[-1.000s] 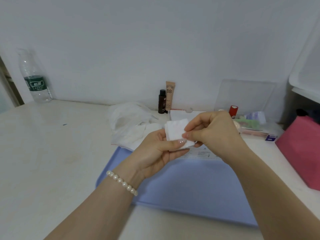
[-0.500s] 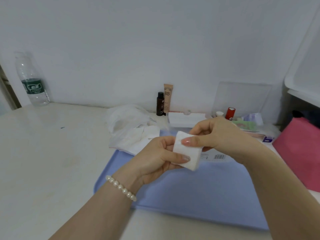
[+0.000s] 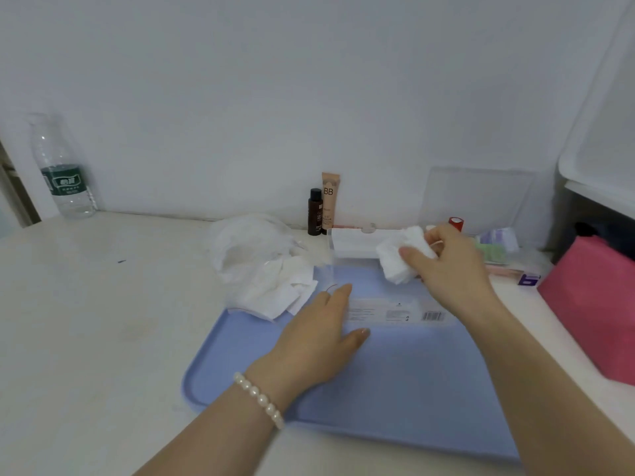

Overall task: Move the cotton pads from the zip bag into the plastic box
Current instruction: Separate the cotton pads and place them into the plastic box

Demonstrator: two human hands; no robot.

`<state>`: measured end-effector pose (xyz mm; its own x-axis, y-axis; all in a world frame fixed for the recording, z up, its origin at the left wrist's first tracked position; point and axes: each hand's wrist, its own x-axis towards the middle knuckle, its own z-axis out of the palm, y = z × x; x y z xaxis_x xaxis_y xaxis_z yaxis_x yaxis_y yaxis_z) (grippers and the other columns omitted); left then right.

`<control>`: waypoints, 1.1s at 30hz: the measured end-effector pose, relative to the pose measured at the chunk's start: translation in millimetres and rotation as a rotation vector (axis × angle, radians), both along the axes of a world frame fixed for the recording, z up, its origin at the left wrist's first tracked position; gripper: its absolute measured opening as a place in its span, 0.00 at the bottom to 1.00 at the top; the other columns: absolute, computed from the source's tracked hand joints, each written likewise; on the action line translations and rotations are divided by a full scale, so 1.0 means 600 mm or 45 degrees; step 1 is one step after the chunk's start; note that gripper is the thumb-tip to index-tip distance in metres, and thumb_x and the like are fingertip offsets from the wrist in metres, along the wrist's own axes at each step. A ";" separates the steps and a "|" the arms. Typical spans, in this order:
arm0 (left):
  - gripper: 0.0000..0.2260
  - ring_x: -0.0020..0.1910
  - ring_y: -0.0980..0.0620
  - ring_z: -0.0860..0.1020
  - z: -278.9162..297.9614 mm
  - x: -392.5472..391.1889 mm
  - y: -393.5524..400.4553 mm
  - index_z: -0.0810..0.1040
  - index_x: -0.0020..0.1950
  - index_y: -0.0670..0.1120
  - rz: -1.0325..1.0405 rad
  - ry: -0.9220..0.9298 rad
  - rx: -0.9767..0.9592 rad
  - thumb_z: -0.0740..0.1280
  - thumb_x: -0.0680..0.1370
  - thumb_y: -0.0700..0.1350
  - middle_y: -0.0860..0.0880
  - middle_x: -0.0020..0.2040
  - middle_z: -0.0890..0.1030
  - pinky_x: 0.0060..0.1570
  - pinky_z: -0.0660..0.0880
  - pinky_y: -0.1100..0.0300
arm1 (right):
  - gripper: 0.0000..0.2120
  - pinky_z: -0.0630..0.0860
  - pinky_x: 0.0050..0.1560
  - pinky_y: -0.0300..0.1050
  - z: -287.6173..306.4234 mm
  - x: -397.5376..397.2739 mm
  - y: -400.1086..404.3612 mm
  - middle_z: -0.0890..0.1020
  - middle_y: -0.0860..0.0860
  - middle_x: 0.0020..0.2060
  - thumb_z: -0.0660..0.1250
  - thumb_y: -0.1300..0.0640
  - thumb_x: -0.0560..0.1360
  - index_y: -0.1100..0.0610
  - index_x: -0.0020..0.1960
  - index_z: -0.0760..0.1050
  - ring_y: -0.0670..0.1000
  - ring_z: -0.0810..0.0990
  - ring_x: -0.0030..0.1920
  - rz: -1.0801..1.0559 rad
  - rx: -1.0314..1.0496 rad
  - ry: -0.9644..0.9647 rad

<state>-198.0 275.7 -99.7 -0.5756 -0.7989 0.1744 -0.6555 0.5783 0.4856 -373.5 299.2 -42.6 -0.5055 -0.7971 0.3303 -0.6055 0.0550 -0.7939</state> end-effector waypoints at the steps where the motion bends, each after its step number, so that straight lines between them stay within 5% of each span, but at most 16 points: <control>1: 0.26 0.61 0.50 0.70 0.000 -0.002 0.000 0.55 0.75 0.50 0.008 -0.034 -0.003 0.59 0.79 0.55 0.49 0.63 0.69 0.58 0.67 0.59 | 0.09 0.72 0.41 0.47 -0.008 0.004 -0.002 0.76 0.50 0.41 0.68 0.55 0.72 0.56 0.46 0.70 0.55 0.76 0.43 0.011 0.039 0.083; 5: 0.12 0.48 0.49 0.74 0.013 0.000 -0.001 0.77 0.57 0.47 0.016 0.038 -0.123 0.59 0.80 0.50 0.50 0.45 0.73 0.47 0.68 0.58 | 0.10 0.72 0.41 0.46 -0.016 0.013 -0.003 0.74 0.50 0.40 0.68 0.53 0.71 0.56 0.46 0.69 0.54 0.75 0.43 0.041 0.293 0.280; 11: 0.08 0.27 0.57 0.68 0.029 0.011 0.012 0.84 0.46 0.46 -0.338 0.108 0.115 0.67 0.77 0.49 0.54 0.29 0.74 0.31 0.64 0.67 | 0.13 0.74 0.37 0.48 -0.006 0.024 0.004 0.75 0.48 0.33 0.68 0.55 0.70 0.57 0.35 0.65 0.57 0.83 0.35 0.094 0.549 0.288; 16: 0.08 0.27 0.63 0.72 0.036 0.016 0.011 0.84 0.52 0.47 -0.396 0.118 0.293 0.67 0.77 0.46 0.56 0.32 0.76 0.32 0.67 0.73 | 0.12 0.75 0.40 0.49 -0.036 0.049 -0.007 0.78 0.55 0.43 0.67 0.54 0.69 0.55 0.40 0.64 0.57 0.80 0.43 0.115 0.666 0.377; 20: 0.08 0.30 0.64 0.74 0.036 0.018 0.008 0.84 0.52 0.45 -0.408 0.142 0.367 0.67 0.77 0.44 0.47 0.40 0.82 0.35 0.71 0.73 | 0.12 0.67 0.32 0.44 -0.048 0.069 -0.012 0.75 0.53 0.42 0.66 0.54 0.70 0.56 0.43 0.64 0.55 0.75 0.42 0.128 0.608 0.404; 24: 0.08 0.32 0.61 0.74 0.035 0.018 0.007 0.83 0.51 0.44 -0.407 0.145 0.395 0.67 0.77 0.44 0.52 0.36 0.79 0.39 0.73 0.69 | 0.13 0.61 0.29 0.41 -0.051 0.077 -0.016 0.73 0.53 0.42 0.66 0.52 0.71 0.57 0.44 0.63 0.54 0.72 0.42 0.104 0.546 0.448; 30: 0.07 0.30 0.64 0.73 0.033 0.014 0.009 0.83 0.50 0.43 -0.415 0.172 0.388 0.67 0.77 0.43 0.52 0.37 0.79 0.37 0.73 0.70 | 0.12 0.65 0.36 0.44 -0.048 0.081 -0.019 0.73 0.53 0.44 0.64 0.51 0.74 0.58 0.47 0.65 0.53 0.71 0.43 0.162 0.604 0.455; 33: 0.07 0.28 0.65 0.73 0.033 0.014 0.007 0.84 0.51 0.44 -0.411 0.164 0.399 0.67 0.77 0.42 0.57 0.33 0.76 0.35 0.71 0.72 | 0.12 0.70 0.39 0.45 -0.024 0.077 -0.012 0.75 0.53 0.43 0.62 0.51 0.76 0.59 0.52 0.67 0.53 0.74 0.43 0.336 0.713 0.231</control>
<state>-189.3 280.2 -80.2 -0.7930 -0.6079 0.0393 -0.3891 0.5551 0.7352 -327.2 292.1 -57.1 -0.2438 -0.9636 -0.1102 -0.7775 0.2621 -0.5717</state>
